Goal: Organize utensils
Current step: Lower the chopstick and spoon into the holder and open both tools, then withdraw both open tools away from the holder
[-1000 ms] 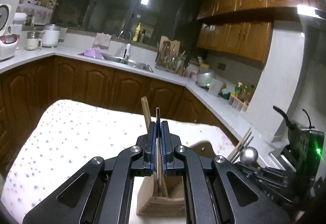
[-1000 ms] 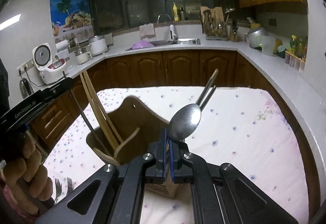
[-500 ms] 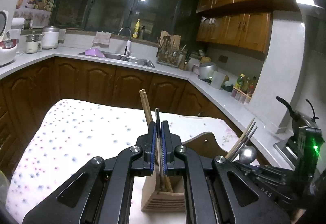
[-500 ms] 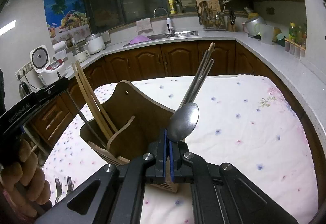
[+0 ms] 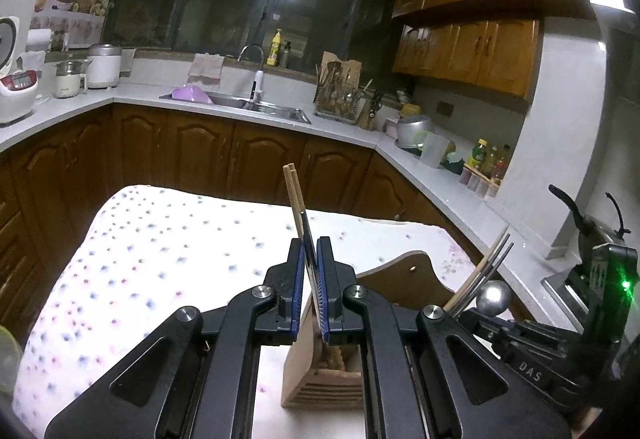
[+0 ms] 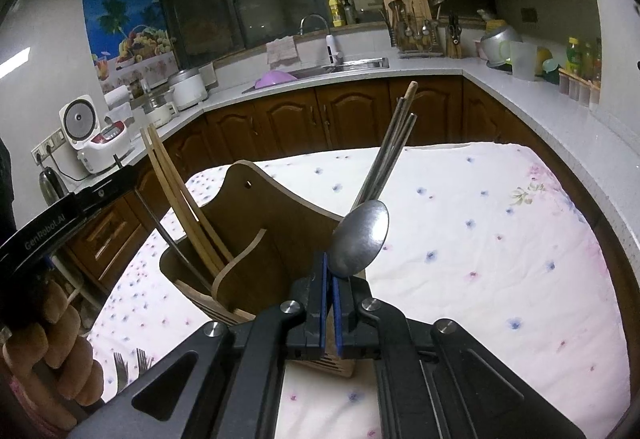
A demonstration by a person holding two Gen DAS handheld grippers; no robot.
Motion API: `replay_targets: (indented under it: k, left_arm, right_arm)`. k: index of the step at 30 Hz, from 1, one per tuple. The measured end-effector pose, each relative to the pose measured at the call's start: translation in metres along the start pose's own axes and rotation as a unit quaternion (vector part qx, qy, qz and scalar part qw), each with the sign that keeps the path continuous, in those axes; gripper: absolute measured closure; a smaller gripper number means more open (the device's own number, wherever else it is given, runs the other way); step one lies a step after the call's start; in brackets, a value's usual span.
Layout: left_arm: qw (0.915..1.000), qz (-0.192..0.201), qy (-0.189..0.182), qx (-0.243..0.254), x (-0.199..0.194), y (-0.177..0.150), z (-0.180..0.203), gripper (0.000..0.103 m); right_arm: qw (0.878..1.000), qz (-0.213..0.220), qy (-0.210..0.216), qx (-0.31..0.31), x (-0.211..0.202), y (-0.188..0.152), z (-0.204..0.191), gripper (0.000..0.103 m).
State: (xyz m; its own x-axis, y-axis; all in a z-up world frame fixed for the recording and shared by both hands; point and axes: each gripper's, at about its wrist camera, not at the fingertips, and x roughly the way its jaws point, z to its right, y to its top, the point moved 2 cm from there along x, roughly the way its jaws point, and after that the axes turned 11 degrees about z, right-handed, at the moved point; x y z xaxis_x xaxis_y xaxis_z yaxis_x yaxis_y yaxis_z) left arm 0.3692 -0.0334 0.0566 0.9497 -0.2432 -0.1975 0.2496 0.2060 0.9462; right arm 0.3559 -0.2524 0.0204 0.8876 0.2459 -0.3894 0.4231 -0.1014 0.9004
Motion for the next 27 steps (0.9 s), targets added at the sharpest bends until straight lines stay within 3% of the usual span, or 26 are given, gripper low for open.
replay_targets:
  k: [8, 13, 15, 19, 22, 24, 27]
  left_arm:
    - [1.0000, -0.004, -0.002, 0.000, -0.001, -0.002, -0.001, 0.098]
    - [1.0000, -0.004, -0.001, 0.001, -0.001, -0.002, 0.000, 0.094]
    - [1.0000, -0.003, -0.001, 0.000, -0.003, -0.002, -0.001, 0.085]
    - [1.0000, 0.002, 0.002, 0.001, -0.010, -0.005, -0.003, 0.070]
    - [1.0000, 0.000, 0.004, 0.000, -0.013, -0.007, -0.004, 0.049]
    - [1.0000, 0.006, 0.007, -0.003, -0.018, -0.009, -0.005, 0.034]
    - [0.9999, 0.005, 0.011, -0.006, -0.023, -0.009, -0.009, 0.025]
  right_arm:
    - [1.000, 0.000, 0.004, 0.005, 0.000, 0.000, 0.001, 0.098]
    - [1.000, 0.008, -0.005, 0.010, -0.004, 0.002, 0.005, 0.090]
    - [1.000, 0.014, -0.010, 0.013, -0.007, 0.002, 0.007, 0.076]
    - [1.000, 0.017, -0.012, 0.016, -0.010, 0.002, 0.009, 0.071]
    - [1.000, 0.017, -0.012, 0.020, -0.011, 0.001, 0.010, 0.068]
    - [1.000, 0.019, -0.009, 0.021, -0.013, 0.000, 0.010, 0.056]
    - [1.000, 0.025, -0.005, 0.018, -0.018, -0.002, 0.008, 0.044]
